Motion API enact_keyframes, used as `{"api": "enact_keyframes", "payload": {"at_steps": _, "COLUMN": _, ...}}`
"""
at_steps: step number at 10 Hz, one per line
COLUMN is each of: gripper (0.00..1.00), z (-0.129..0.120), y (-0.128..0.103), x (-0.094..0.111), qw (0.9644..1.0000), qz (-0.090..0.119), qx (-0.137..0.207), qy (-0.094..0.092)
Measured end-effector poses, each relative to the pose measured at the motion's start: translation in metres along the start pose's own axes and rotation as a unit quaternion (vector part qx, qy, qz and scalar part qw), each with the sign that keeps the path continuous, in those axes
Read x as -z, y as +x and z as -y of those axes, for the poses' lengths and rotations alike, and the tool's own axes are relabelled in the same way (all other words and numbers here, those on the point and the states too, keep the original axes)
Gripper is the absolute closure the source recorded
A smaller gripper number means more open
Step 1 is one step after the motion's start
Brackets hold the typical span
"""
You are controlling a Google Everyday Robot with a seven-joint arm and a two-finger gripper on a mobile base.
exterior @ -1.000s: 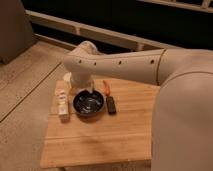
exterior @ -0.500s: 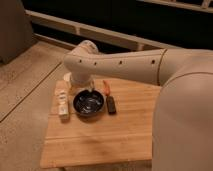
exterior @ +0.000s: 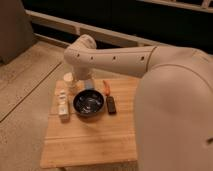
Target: Place the pepper in the ceramic bowl
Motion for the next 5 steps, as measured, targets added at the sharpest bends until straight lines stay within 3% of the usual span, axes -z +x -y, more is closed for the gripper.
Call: {"api": "enact_keyframes", "payload": {"at_steps": 5, "gripper": 0.35, "z": 0.057, "y": -0.044, "x": -0.035, "qw": 0.9995, "qz": 0.001, "qx": -0.033, "qy": -0.003}}
